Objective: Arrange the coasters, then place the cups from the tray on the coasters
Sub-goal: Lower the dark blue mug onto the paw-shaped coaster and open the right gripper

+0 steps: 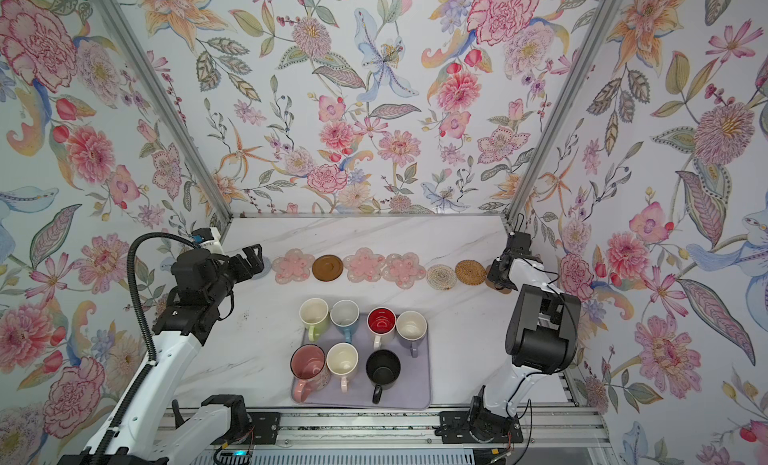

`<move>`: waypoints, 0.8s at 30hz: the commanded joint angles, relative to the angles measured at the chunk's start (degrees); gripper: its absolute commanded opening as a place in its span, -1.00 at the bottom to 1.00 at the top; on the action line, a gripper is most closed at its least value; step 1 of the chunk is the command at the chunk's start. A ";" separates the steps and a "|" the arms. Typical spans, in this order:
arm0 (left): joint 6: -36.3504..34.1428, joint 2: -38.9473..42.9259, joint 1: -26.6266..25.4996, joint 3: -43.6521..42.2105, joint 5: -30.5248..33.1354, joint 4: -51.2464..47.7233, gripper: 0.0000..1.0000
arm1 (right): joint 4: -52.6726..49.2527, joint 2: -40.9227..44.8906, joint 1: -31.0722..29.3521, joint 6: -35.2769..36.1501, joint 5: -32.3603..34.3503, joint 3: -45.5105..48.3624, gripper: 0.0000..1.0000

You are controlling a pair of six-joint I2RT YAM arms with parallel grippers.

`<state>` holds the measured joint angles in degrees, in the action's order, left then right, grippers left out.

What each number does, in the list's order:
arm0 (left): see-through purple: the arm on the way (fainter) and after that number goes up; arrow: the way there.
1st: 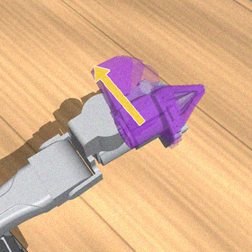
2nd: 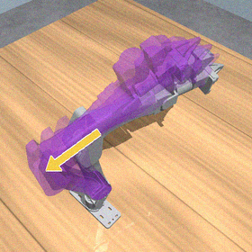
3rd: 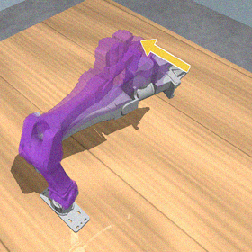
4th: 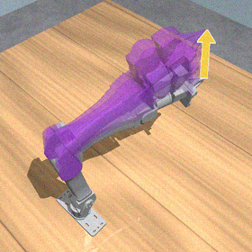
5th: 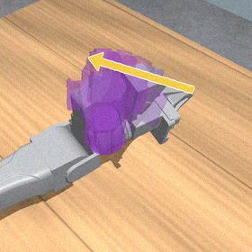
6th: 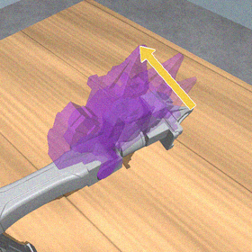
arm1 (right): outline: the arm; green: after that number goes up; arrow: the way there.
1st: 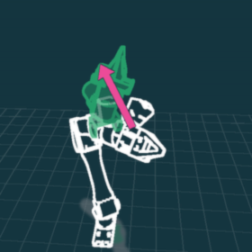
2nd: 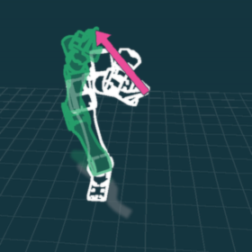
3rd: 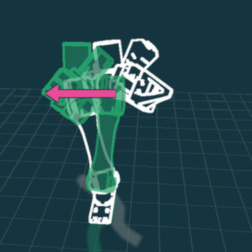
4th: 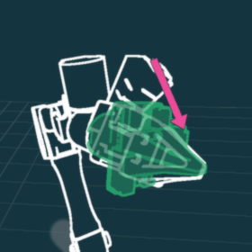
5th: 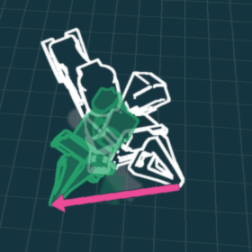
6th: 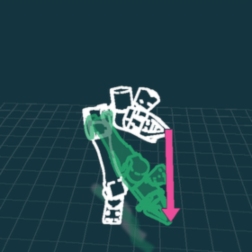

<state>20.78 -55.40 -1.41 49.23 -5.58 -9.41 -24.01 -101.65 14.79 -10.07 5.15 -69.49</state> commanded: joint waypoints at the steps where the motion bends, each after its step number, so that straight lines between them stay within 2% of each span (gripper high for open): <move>1: -0.51 -0.32 0.62 -0.28 -0.39 -0.57 0.98 | 2.12 -0.30 0.33 -0.08 -0.37 -1.89 -1.00; 9: -0.61 -0.11 0.68 -0.28 -0.48 -0.60 0.98 | 1.99 -0.84 0.33 -0.30 -0.64 -1.86 -0.98; 11: -0.65 -0.14 0.71 -0.28 -0.48 -0.61 0.98 | 1.78 -0.88 0.40 -0.46 -0.73 -1.87 -0.79; 14: -0.64 0.07 0.70 -0.35 -0.14 -0.60 0.98 | 1.84 -0.09 0.48 -0.74 -0.77 -1.34 -0.33; 19: -0.79 0.30 0.70 -0.20 0.78 -1.03 0.98 | 4.20 3.28 0.90 -1.74 -0.21 1.15 0.29; 24: -0.73 0.10 0.71 0.24 1.78 -1.75 0.98 | 3.72 9.25 0.95 -3.48 0.07 1.81 0.80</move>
<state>20.78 -55.53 -1.15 49.23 -5.32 -9.63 -21.10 -97.43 15.53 -11.81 4.93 -68.29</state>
